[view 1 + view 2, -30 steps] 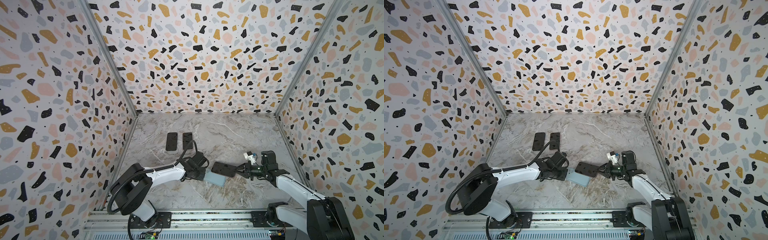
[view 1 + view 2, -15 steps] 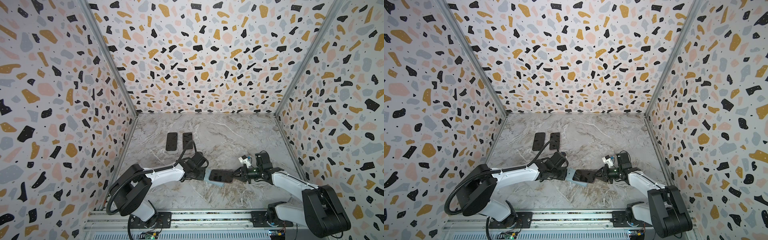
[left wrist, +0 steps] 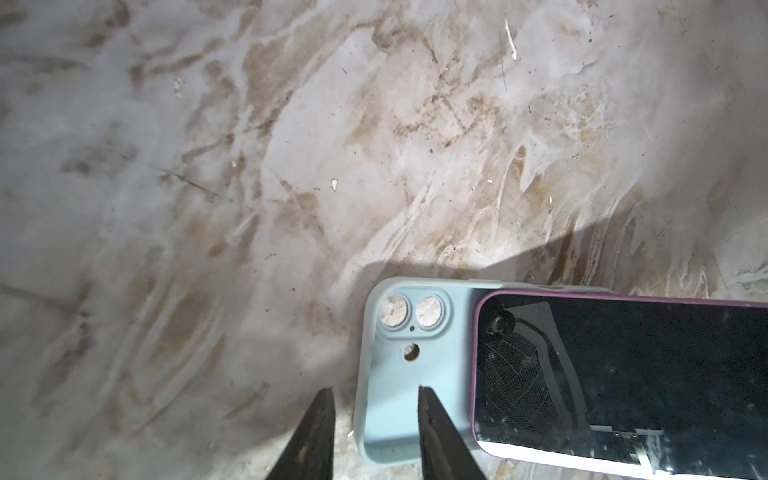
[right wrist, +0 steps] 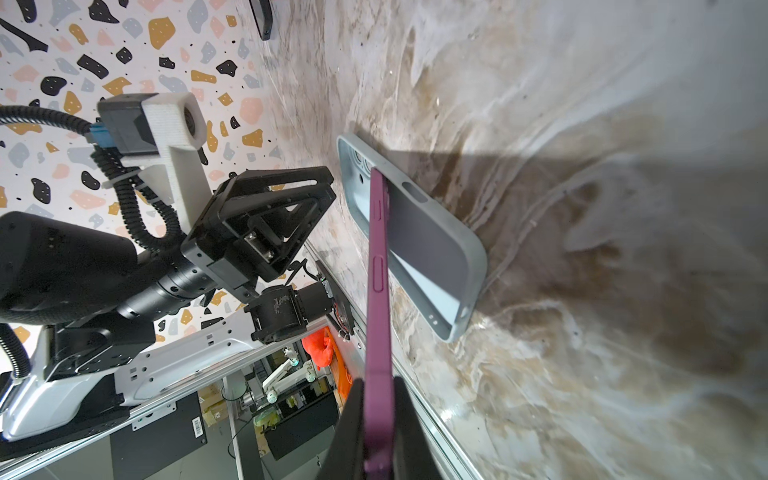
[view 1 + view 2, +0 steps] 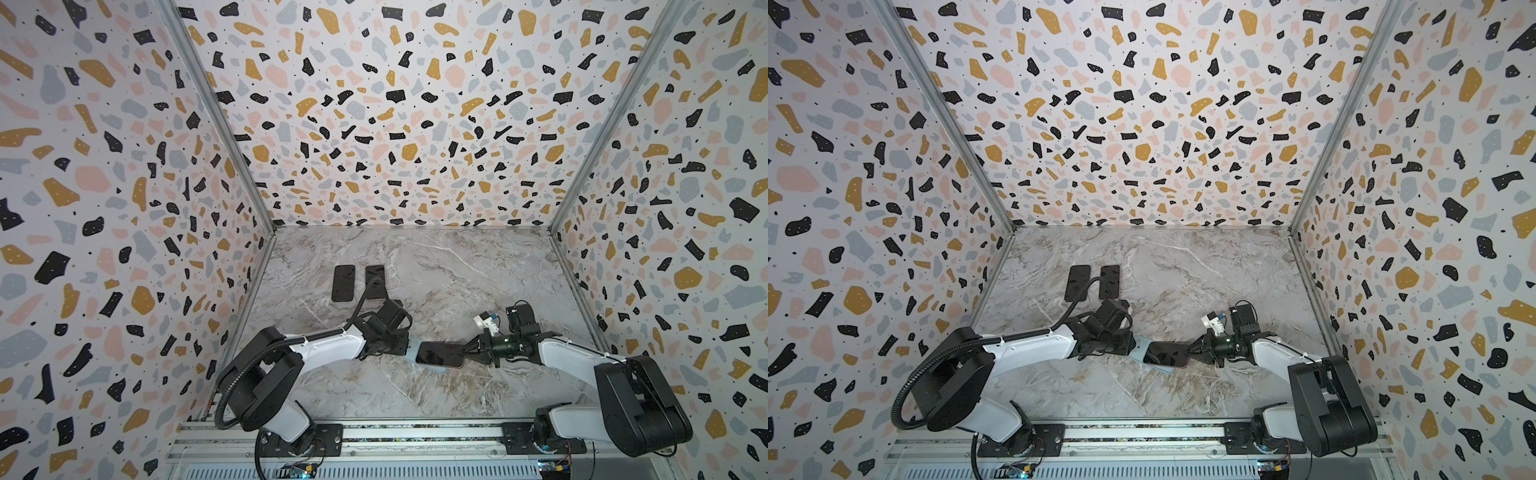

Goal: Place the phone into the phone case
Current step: 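Lower the black phone onto the light blue case with the right gripper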

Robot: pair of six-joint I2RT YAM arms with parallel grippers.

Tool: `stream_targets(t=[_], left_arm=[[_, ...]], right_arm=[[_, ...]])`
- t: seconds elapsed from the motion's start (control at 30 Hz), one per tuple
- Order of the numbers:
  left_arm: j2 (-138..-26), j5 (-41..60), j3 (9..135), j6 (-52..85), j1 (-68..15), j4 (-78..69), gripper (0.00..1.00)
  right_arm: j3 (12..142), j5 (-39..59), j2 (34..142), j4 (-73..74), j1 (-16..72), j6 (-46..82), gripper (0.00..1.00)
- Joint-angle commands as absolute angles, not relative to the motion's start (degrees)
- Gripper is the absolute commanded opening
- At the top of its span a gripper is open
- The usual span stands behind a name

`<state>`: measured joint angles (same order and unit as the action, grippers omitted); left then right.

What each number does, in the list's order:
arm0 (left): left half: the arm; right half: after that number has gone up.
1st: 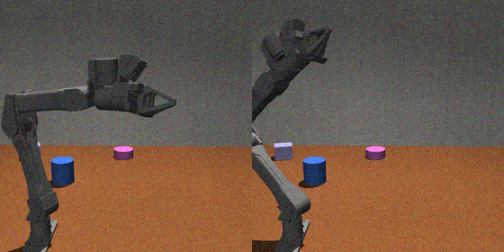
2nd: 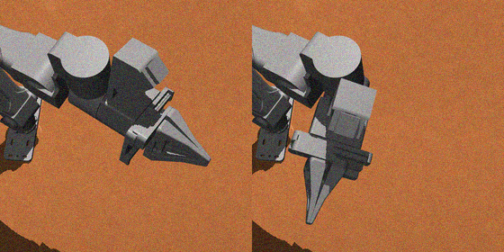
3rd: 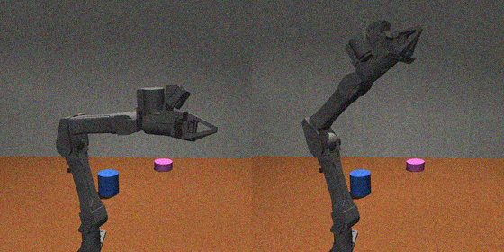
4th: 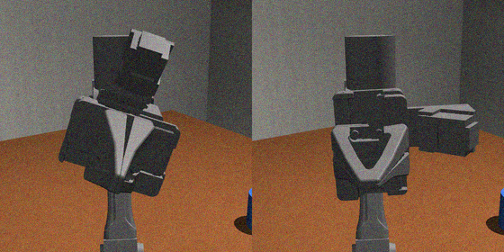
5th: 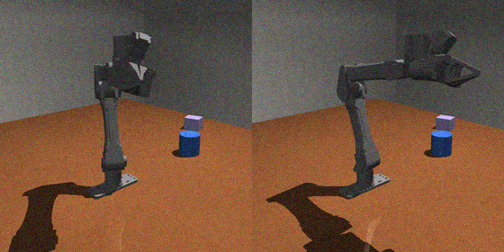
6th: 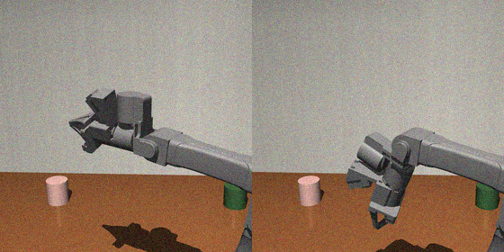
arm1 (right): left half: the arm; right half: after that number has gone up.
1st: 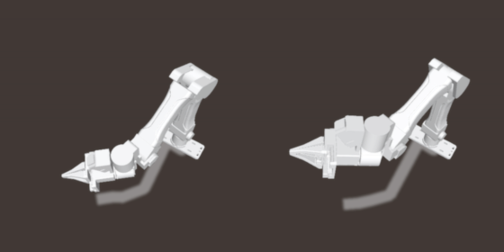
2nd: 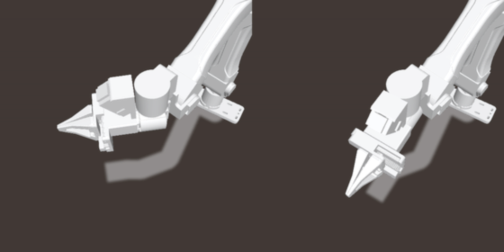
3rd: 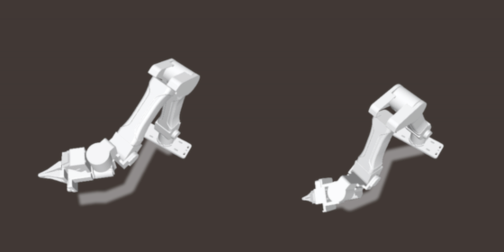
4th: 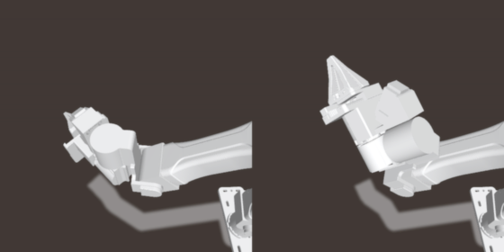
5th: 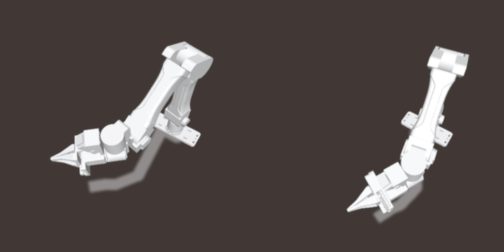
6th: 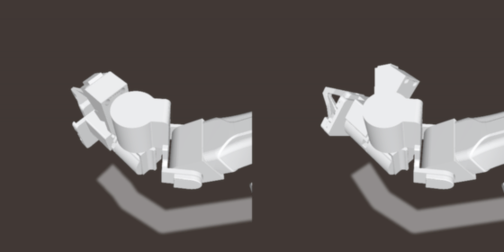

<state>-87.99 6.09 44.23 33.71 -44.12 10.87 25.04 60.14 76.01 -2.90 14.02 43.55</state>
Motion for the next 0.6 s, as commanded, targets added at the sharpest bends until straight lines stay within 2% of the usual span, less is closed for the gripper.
stream_targets(t=[0.0, 0.57], left_arm=[[-87.6, 8.5, 43.3, 33.8, -43.5, 7.7, 0.34], [-89.3, 12.7, 40.9, 34.2, -43.2, 2.9, 0.34]], right_arm=[[26.4, 59.5, 76.5, -3.7, 14.7, 42.2, 0.0], [23.8, 58.4, 80.5, 3.4, 17.4, 44.9, 0.0]])
